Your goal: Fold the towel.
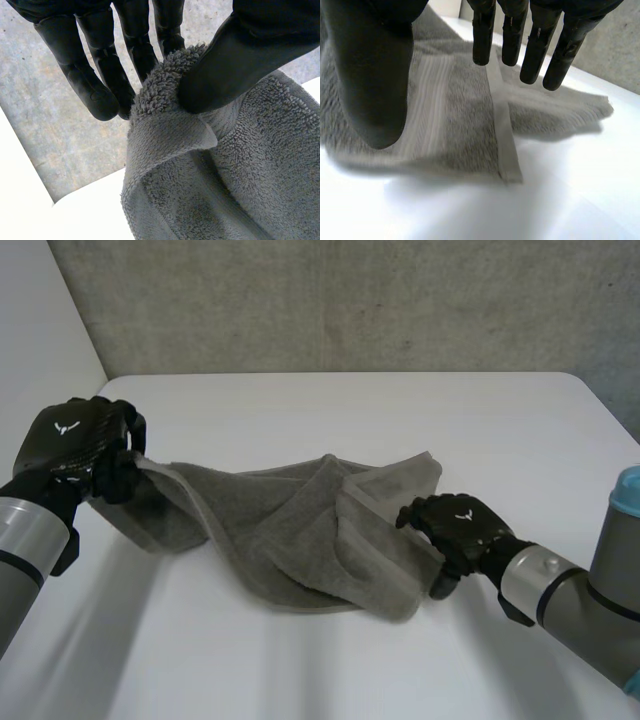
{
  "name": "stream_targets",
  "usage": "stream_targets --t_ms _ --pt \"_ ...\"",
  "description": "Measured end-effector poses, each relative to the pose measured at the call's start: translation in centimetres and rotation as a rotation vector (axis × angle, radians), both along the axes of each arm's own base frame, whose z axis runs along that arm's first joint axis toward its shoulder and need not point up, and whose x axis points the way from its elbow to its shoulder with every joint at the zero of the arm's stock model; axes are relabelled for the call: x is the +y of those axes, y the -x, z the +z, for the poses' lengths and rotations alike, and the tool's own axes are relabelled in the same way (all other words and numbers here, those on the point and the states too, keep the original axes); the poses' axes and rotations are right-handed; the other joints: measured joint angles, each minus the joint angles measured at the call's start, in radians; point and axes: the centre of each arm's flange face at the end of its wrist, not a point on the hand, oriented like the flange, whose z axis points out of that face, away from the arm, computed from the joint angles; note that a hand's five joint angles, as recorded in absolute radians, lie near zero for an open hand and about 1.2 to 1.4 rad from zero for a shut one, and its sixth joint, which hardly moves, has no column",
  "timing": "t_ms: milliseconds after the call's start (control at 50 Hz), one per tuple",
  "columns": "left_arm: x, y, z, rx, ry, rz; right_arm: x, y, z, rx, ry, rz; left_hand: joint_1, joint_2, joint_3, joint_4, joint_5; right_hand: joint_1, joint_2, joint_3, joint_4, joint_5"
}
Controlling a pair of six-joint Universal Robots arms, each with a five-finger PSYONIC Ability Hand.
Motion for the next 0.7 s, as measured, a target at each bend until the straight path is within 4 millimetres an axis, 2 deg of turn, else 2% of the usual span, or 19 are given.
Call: stream_targets --t_ms 120,260,700 --pt "0.0 0.0 -0.2 -0.001 -0.003 -0.001 1.3 0.8 -0.9 0.048 0.009 0.041 0.0 0.0 0.0 0.0 0.0 0.0 0.0 0.0 0.0 0.0" --pt "0.2 0.1 -0.4 -0.001 -0.009 -0.003 2.4 0.7 -2.0 0.059 0.032 0.107 0.0 0.0 0.0 0.0 0.0 0.0 0.0 0.003 0.003 0.027" --pt "0.5 0.2 -0.8 -0.004 -0.02 -0.01 1.1 -0.5 -3.9 0.05 0.089 0.128 0.0 0.0 0.0 0.0 0.0 0.141 0.146 0.16 0.159 0.198"
